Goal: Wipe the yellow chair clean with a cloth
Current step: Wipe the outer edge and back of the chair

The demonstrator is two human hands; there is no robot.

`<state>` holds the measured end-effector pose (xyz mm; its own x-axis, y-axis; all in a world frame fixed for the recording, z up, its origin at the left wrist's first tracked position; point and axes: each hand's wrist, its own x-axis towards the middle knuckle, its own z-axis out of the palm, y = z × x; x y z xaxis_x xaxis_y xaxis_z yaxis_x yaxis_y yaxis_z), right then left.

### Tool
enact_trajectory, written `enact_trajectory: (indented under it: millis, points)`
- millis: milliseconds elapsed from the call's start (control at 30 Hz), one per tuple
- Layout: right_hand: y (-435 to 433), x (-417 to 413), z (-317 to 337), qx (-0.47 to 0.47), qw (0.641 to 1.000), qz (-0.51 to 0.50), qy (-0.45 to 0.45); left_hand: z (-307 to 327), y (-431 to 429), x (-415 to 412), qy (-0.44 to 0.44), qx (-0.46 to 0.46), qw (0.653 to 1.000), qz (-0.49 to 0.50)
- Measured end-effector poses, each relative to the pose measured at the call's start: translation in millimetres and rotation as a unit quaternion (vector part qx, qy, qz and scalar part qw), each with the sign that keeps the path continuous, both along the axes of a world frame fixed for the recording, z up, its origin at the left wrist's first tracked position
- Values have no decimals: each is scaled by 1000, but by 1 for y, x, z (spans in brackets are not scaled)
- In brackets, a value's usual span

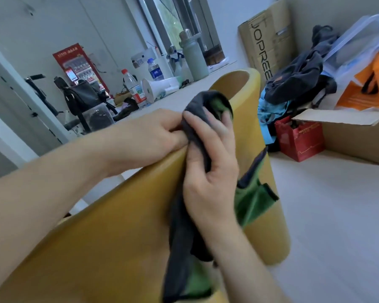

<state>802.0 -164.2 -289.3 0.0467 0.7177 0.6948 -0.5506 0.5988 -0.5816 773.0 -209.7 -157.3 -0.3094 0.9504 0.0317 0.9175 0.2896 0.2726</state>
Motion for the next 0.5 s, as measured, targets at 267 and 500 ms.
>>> enact_trajectory:
  millis: [267,500]
  points:
    - [75,-5,5,-171,984,55,13,-7,-28,5,140,47,989,16]
    - [11,-32,-82,-225,972,21,-68,-13,-25,17,253,74,965,12]
